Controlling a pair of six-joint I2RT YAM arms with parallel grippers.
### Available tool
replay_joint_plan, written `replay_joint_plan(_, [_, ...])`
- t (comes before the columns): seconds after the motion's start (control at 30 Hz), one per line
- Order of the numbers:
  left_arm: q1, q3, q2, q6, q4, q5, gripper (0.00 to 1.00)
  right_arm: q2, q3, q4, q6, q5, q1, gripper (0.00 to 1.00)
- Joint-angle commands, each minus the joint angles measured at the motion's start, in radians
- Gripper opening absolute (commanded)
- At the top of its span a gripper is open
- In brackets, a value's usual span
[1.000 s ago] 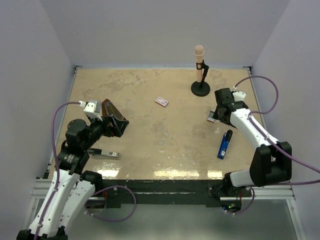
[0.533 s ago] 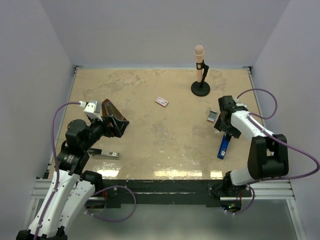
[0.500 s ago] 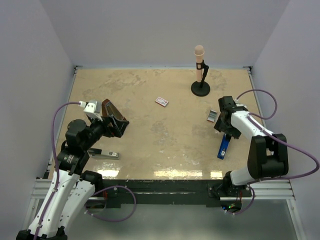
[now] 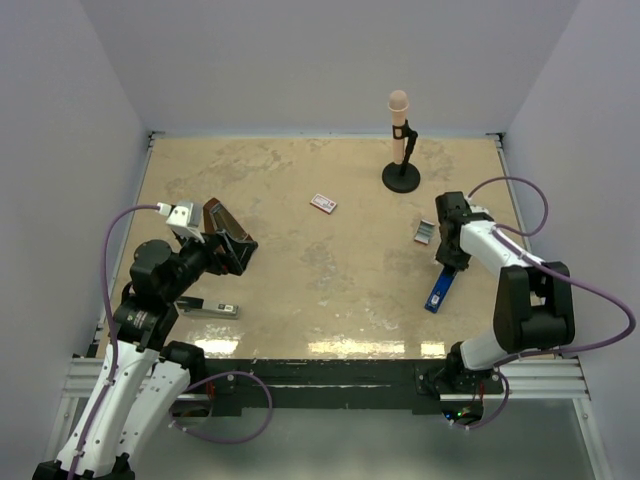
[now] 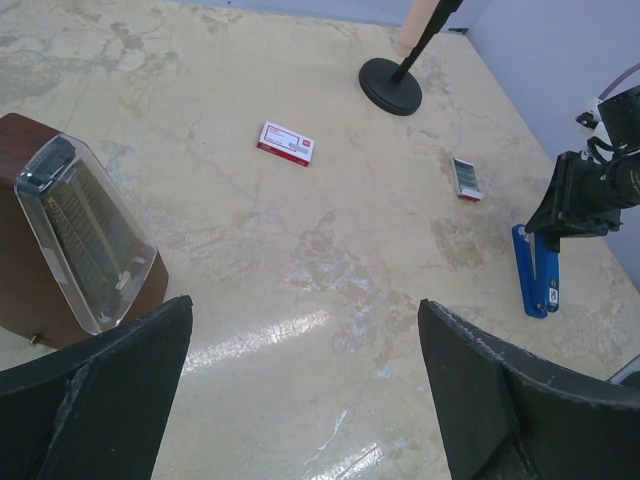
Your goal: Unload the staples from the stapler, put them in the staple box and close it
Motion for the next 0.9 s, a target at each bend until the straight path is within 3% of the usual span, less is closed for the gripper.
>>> replay_joint_plan(0.0, [-0.008,-0.001,-0.005,0.018,0.036,-0.011,0.99,-0.057,0.062,0.03,-0.058,0.087,-0.001,0.19])
replay_joint_plan(0.07, [-0.006,-0.001,-0.002,0.02,0.035,-0.007,0.98,-0.082,0.085,0.034,-0.089,0.06,-0.001,0.1])
replay_joint_plan(0.1, [-0.008,-0.001,0.001,0.018,0.036,0.0,0.98,-0.09,0.09,0.042,-0.102,0.035,-0.001,0.0])
replay_joint_plan(0.3, [-0.006,0.025,0.039,-0.003,0.032,0.05,0.92,-0.136,0.158,0.057,-0.196,-0.126,0.07,0.0])
replay_joint_plan(0.5, [-0.006,0.094,0.119,-0.08,0.026,0.164,0.85,-0.198,0.198,0.131,-0.26,-0.36,0.237,0.0])
replay_joint_plan(0.73, [-0.006,0.103,0.218,-0.235,0.114,0.277,0.77,-0.297,0.13,0.333,-0.216,-0.58,0.43,0.0])
replay_joint_plan(0.87, [-0.02,0.093,0.318,-0.298,0.161,0.291,0.72,-0.352,0.095,0.413,-0.162,-0.617,0.49,0.0])
